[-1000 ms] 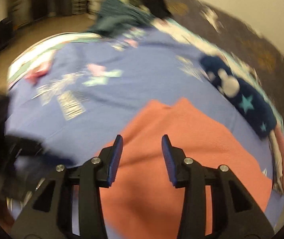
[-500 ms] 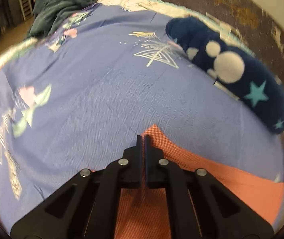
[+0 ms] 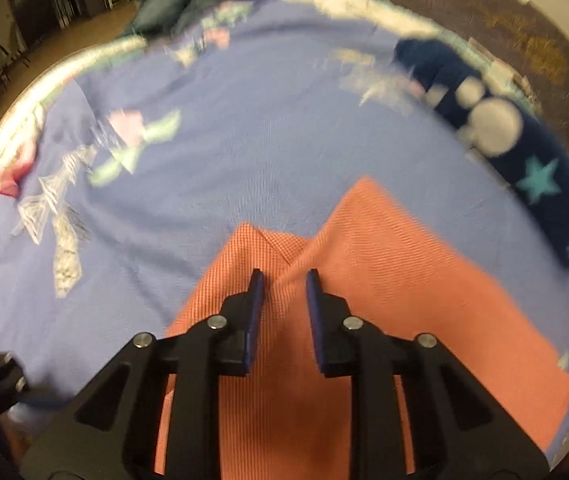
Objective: Fold small clothes
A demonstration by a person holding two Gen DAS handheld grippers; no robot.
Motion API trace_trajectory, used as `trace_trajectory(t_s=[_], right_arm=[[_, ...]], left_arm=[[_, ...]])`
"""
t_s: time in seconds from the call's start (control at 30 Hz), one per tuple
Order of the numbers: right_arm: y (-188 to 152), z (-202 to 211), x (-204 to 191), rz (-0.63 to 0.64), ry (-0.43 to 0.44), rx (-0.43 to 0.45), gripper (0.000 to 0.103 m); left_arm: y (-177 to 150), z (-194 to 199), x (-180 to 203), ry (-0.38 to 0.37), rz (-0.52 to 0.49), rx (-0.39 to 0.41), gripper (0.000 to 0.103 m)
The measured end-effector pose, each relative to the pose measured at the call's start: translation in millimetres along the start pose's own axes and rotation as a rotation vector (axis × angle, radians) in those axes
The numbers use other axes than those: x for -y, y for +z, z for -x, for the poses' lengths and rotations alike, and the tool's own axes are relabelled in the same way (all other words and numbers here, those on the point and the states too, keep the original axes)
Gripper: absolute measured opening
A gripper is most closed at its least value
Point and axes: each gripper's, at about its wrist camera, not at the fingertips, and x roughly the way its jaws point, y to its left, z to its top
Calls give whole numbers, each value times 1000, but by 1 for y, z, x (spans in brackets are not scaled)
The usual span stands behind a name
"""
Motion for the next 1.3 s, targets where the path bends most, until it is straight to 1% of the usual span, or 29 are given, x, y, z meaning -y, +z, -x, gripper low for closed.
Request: trace_trajectory(t_s=[0.03,0.07,0.1,0.13,0.17,0.2,0.23,0.3,0.33,0.37,0.43,0.5,0.57,0.7,0.73,0.8,0.87,0.93,1.0,1.1,1.2,1.23,1.27,1.3], right_arm=[[0,1,-3,2,2,34,27],[0,3,-4,-6,7,35,27],[0,10,-1,-36,38,42,27],[-3,19,1,-51,84,56,26],[-9,30,1,-54,121,80,26],[-14,40,2,-45,122,102,26],[-22,54,-1,-24,106,128,29],[-47,80,-5,27,71,167,34],[-57,88,-5,40,62,175,40],[-73,98,-5,49,51,181,44],[-98,111,-3,54,28,188,47],[-123,123,-5,57,2,203,52],[-150,134,-15,90,-47,227,56],[-186,141,-54,230,-109,246,65],[-191,139,-62,263,-117,246,68],[-199,134,-81,332,-127,236,68],[-203,123,-95,383,-189,222,68],[-204,113,-100,405,-267,231,68],[-201,108,-102,399,-290,244,68],[-195,101,-106,397,-332,273,66],[-191,94,-116,439,-364,292,60],[-189,92,-119,449,-371,296,57],[-188,91,-121,458,-375,297,56],[-186,90,-124,464,-382,297,56]], left_arm=[[1,-2,-1,20,10,4,48],[1,1,2,27,2,9,38],[0,3,5,22,-14,2,32],[-2,6,8,25,-36,-11,28],[-5,6,9,38,-47,-14,28],[-8,7,9,51,-56,-13,28],[-10,10,11,62,-62,-7,28],[-12,13,14,92,-73,8,30],[-12,16,17,116,-81,23,35],[-13,19,18,132,-86,34,43],[-14,24,23,155,-101,56,49],[-13,27,27,162,-114,64,50],[-12,28,26,170,-108,71,55],[-11,32,25,184,-79,85,59],[-11,34,26,187,-74,89,60],[-13,36,27,191,-75,92,63],[-14,37,28,202,-75,97,65],[-14,39,26,202,-63,98,65],[-13,40,21,201,-42,102,65],[-8,41,5,193,29,114,65],[0,38,-14,140,105,118,65],[3,37,-18,120,116,115,65],[7,35,-21,90,122,111,65],[12,31,-24,31,127,107,65]])
